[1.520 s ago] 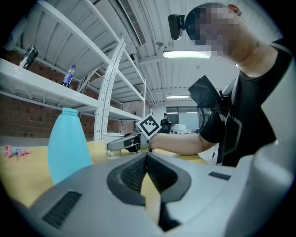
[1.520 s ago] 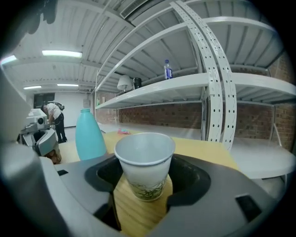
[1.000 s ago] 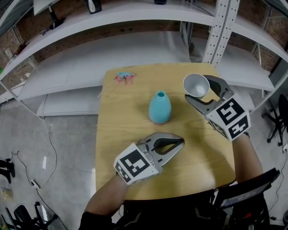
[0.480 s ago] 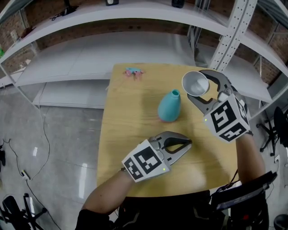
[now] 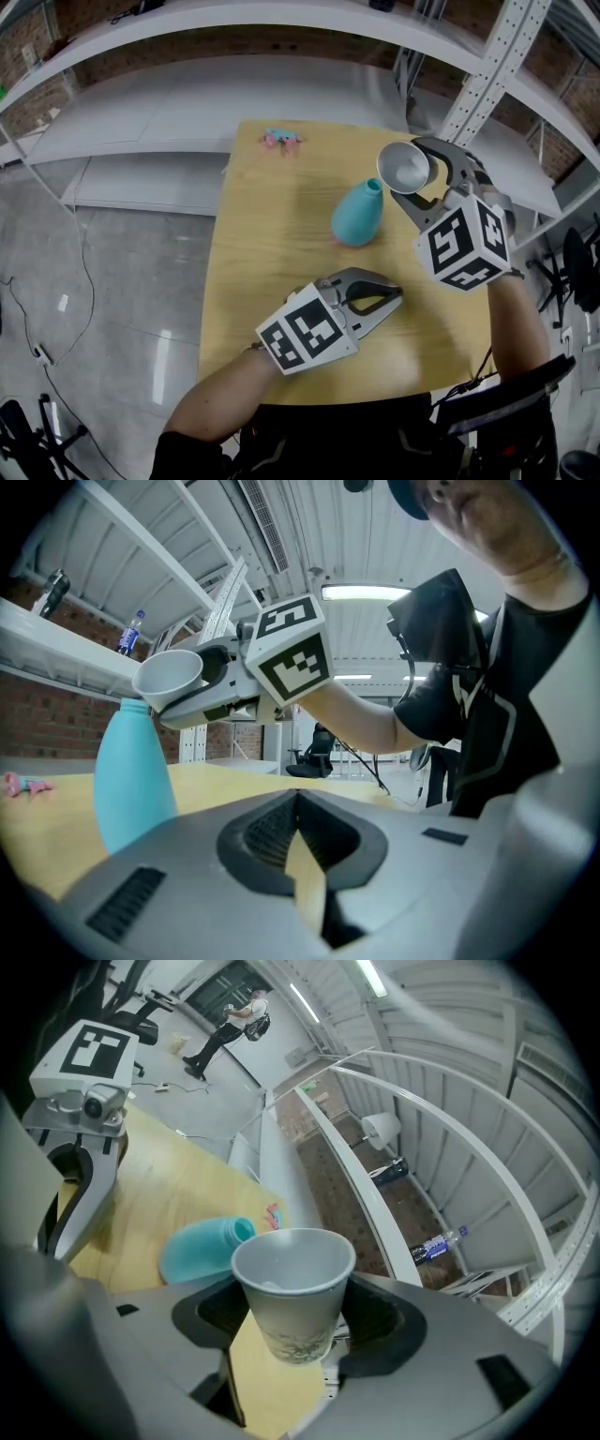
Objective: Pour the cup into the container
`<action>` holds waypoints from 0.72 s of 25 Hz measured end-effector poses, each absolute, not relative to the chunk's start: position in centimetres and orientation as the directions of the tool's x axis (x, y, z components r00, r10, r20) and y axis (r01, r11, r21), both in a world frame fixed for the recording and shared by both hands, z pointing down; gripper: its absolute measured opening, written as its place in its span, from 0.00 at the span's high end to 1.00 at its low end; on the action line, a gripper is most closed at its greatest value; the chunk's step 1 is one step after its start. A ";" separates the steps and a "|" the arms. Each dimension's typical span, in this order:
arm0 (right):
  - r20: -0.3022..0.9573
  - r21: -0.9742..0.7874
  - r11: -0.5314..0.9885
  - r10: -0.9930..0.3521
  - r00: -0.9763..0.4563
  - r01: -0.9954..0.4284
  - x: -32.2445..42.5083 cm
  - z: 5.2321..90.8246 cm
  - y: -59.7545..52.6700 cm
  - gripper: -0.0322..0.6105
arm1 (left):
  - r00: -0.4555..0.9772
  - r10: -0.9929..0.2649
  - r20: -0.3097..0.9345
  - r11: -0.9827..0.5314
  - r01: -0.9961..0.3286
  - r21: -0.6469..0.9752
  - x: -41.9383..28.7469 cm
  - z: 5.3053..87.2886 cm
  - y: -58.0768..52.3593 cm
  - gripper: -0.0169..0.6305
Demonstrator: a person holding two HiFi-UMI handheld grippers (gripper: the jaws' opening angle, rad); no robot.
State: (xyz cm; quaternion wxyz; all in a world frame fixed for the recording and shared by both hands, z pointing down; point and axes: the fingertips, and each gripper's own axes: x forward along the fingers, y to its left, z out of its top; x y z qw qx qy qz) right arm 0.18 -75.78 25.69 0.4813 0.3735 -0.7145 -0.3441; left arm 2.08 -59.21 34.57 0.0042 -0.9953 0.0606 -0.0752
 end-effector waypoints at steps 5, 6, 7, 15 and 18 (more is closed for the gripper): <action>0.415 0.874 0.459 -0.877 -0.242 -0.163 0.0 25.5 -75.9 0.47 | 0.982 -0.120 0.149 -0.993 -0.118 -0.018 2.1 34.7 -59.2 0.97; 0.411 0.880 0.451 -0.880 -0.236 -0.147 -0.1 25.5 -75.9 0.47 | 0.982 -0.120 0.149 -0.993 -0.118 -0.018 2.1 34.7 -59.2 0.97; 0.408 0.886 0.444 -0.883 -0.232 -0.134 -0.1 25.4 -75.9 0.47 | 0.982 -0.120 0.149 -0.993 -0.118 -0.017 2.1 34.7 -59.2 0.97; 0.386 0.912 0.406 -0.899 -0.207 -0.060 -0.4 25.3 -76.0 0.47 | 0.981 -0.118 0.152 -0.993 -0.118 -0.014 2.1 34.6 -59.2 0.97; 0.383 0.916 0.399 -0.901 -0.203 -0.044 -0.5 25.3 -76.0 0.47 | 0.981 -0.118 0.152 -0.993 -0.117 -0.015 2.1 34.6 -59.2 0.97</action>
